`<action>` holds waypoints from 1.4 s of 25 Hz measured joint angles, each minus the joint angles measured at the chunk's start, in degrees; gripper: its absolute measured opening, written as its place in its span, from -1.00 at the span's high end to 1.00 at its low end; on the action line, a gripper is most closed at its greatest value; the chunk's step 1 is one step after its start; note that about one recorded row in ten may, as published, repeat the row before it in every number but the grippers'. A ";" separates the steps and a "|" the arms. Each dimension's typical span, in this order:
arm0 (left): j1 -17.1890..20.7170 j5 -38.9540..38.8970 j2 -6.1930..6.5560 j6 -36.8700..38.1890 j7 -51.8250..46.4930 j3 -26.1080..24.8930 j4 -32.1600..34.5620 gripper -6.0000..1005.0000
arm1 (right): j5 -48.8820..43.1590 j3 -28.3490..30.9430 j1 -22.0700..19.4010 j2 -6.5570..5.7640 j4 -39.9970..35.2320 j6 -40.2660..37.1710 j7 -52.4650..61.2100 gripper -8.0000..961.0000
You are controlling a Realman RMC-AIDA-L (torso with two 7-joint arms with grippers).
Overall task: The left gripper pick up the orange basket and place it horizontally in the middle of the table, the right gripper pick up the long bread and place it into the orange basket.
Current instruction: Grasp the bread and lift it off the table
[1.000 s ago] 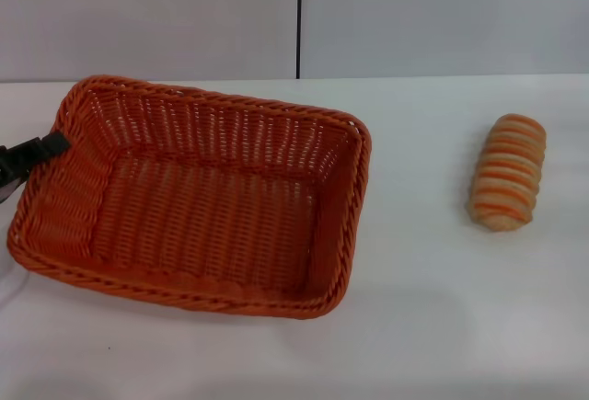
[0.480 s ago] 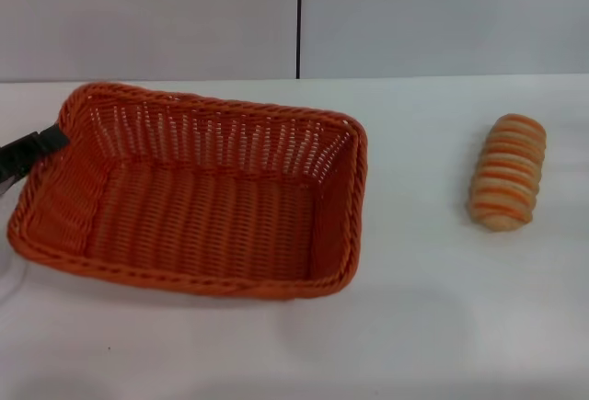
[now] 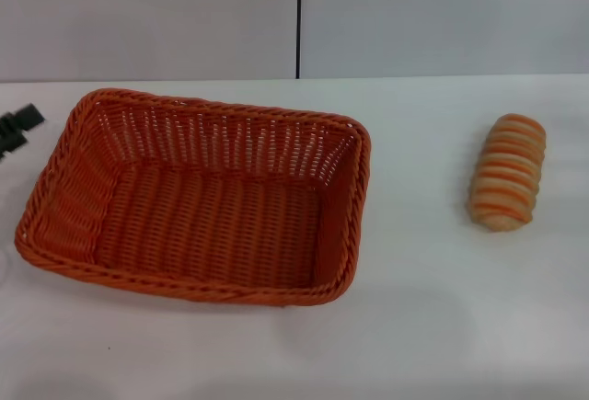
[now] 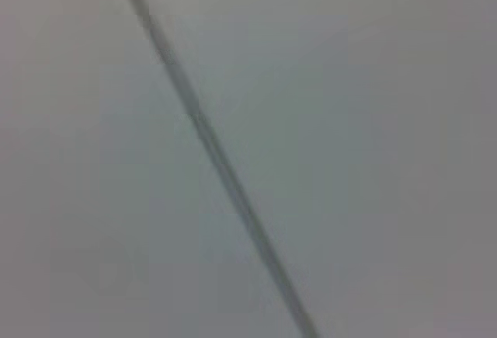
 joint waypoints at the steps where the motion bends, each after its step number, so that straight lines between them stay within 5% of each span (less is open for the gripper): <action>1: -0.16 -0.08 0.06 0.26 1.56 -1.55 -0.14 -0.44 | -1.75 -1.31 -0.16 -0.02 -1.69 0.00 2.82 0.93; 7: -1.58 -4.27 -1.29 4.39 19.12 -13.03 -2.52 -0.51 | -13.75 -7.49 -1.14 -0.06 -12.85 -1.44 16.60 0.84; 11: -2.33 -14.38 -1.34 11.12 34.10 -14.02 -11.15 -0.51 | -20.33 -10.38 -2.04 -0.07 -20.43 -3.25 25.80 0.78; 15: -3.44 -16.75 -1.28 13.27 38.96 -13.70 -14.27 -0.51 | -34.21 -14.04 -1.55 -2.06 -29.77 -4.63 42.71 0.73; 19: -4.49 -16.79 -1.37 14.57 42.97 -13.60 -15.76 -0.51 | -57.14 -14.43 3.97 -5.61 -38.28 -13.83 61.28 0.52; 26: -6.46 -16.94 -1.43 17.78 51.96 -13.68 -21.43 -0.51 | -82.96 -14.10 14.63 -8.70 -41.77 -23.75 74.03 -0.06; 30: -7.43 -16.47 -1.34 17.42 52.42 -13.57 -23.12 -0.51 | -95.51 -16.64 19.57 -9.11 -41.22 -25.90 77.34 -0.27; 35: -7.62 -16.00 -1.30 17.06 52.72 -13.42 -24.40 -0.51 | -100.21 -25.21 20.91 -8.57 -39.46 -24.41 80.05 -0.48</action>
